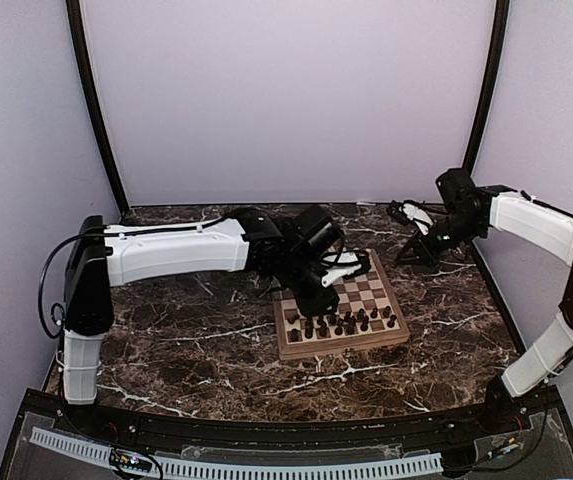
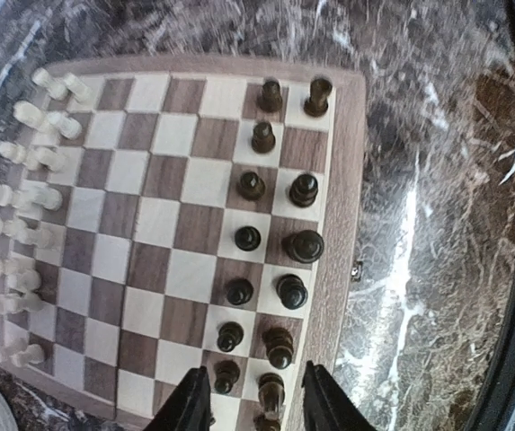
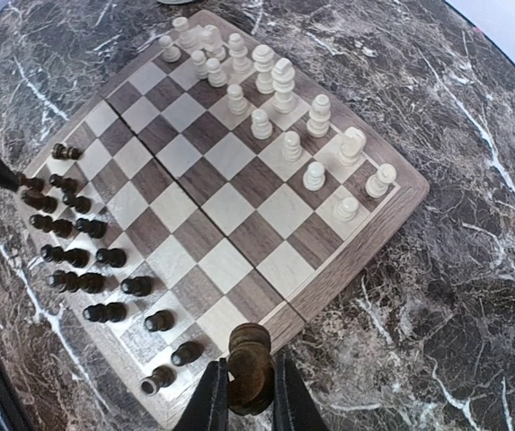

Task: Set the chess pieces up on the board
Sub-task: Place the king at e8, then place the knight at b8.

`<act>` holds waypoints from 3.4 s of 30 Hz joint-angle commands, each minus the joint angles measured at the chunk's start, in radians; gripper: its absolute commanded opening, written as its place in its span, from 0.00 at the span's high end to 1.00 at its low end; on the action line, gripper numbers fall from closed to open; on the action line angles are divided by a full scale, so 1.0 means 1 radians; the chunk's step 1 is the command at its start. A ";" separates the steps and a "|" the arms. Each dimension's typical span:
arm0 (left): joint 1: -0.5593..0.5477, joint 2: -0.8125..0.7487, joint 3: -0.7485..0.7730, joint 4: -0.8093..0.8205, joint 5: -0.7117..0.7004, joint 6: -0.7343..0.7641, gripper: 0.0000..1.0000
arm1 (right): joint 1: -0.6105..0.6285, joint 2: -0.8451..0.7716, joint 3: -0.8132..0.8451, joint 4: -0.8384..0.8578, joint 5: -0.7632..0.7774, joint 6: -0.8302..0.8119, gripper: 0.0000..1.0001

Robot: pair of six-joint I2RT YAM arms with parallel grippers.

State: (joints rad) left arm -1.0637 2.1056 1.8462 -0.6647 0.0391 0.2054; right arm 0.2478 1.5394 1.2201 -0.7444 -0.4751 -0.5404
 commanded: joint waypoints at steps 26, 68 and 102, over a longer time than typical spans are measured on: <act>0.351 -0.248 -0.312 0.519 0.340 -0.284 0.57 | 0.384 -0.027 -0.131 -0.118 0.273 -0.155 0.93; 0.350 -0.234 -0.312 0.494 0.345 -0.243 0.55 | 0.385 0.090 -0.125 -0.055 0.296 -0.156 0.77; 0.143 -0.142 -0.198 -0.127 0.055 -0.325 0.60 | 0.202 -0.113 -0.039 0.024 0.212 0.001 0.63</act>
State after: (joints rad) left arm -0.9146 1.9385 1.5990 -0.6907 0.1150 -0.0879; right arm 0.4511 1.4483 1.1927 -0.7811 -0.2352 -0.5709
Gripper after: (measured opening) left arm 0.404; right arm 0.373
